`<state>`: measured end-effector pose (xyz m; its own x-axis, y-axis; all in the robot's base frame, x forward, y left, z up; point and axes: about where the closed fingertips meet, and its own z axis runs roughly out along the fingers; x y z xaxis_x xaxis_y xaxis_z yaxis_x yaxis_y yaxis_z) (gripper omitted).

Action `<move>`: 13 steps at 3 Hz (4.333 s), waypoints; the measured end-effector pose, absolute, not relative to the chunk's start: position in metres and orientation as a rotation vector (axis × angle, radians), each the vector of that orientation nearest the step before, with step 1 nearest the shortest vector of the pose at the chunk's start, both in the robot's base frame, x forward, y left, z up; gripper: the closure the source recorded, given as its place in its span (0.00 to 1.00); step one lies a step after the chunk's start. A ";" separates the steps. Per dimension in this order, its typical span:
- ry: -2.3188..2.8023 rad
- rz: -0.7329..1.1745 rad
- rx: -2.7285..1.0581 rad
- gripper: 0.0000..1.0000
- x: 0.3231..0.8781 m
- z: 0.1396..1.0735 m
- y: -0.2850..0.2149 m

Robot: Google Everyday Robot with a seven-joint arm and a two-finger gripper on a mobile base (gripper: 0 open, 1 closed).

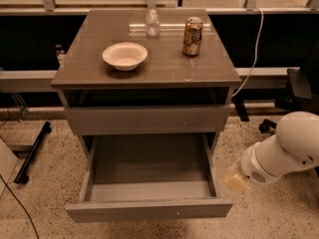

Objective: Close middle drawer

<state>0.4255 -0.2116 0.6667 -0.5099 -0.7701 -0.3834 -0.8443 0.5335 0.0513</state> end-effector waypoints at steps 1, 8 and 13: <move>2.538 0.328 -1.300 1.00 0.427 0.637 -0.211; 2.708 0.644 -0.853 1.00 0.429 0.419 -0.218; 2.471 0.617 -0.906 1.00 0.513 0.427 -0.165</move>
Offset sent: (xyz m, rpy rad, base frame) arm 0.0065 -0.0087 -0.0967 0.0037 0.1072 -0.1807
